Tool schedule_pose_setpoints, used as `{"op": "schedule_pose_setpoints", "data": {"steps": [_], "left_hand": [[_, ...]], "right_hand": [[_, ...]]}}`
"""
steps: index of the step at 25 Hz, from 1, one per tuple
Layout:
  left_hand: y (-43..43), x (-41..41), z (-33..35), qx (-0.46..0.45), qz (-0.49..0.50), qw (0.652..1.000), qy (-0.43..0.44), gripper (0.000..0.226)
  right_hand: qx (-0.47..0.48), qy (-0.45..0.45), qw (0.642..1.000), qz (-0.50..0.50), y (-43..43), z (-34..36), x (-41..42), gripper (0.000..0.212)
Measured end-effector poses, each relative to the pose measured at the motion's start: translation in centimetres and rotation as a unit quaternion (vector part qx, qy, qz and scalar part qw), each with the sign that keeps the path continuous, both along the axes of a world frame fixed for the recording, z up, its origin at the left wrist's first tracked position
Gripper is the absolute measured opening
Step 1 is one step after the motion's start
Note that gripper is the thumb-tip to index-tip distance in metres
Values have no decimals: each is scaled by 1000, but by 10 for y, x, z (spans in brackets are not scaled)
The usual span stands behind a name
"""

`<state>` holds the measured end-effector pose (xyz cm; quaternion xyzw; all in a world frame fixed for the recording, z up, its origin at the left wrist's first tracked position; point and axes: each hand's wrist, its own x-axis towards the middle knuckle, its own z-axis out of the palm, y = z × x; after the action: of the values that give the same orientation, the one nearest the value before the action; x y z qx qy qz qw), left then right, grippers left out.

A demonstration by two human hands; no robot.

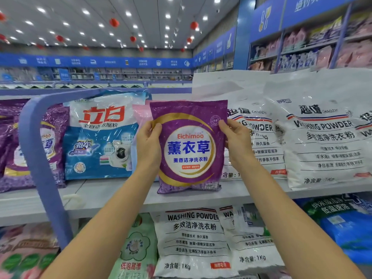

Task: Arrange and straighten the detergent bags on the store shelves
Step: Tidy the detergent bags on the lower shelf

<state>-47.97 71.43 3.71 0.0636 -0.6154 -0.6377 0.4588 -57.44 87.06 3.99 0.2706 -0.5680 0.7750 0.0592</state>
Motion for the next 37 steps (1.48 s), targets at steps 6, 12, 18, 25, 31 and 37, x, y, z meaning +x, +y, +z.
{"op": "schedule_pose_setpoints", "data": {"steps": [6, 12, 18, 25, 31, 37], "left_hand": [[-10, -6, 6, 24, -10, 1000, 15, 26], [-5, -2, 19, 28, 6, 999, 17, 27], [-12, 22, -26, -18, -140, 985, -96, 35], [-17, 29, -73, -208, -118, 952, -190, 92], [-18, 27, -79, -238, -80, 946, -207, 89], [-20, 36, -86, -240, -97, 939, -225, 65]], "right_hand": [[10, 9, 1000, -13, -2, 11, -3, 15], [21, 43, 999, -9, 1, 12, -3, 15], [-10, 19, 999, 31, 0, 8, -4, 15], [-43, 4, 998, 36, -10, 11, -5, 19], [-22, 21, 999, 15, -7, 16, -4, 18], [54, -16, 992, 110, 2, -33, 9, 42]]}}
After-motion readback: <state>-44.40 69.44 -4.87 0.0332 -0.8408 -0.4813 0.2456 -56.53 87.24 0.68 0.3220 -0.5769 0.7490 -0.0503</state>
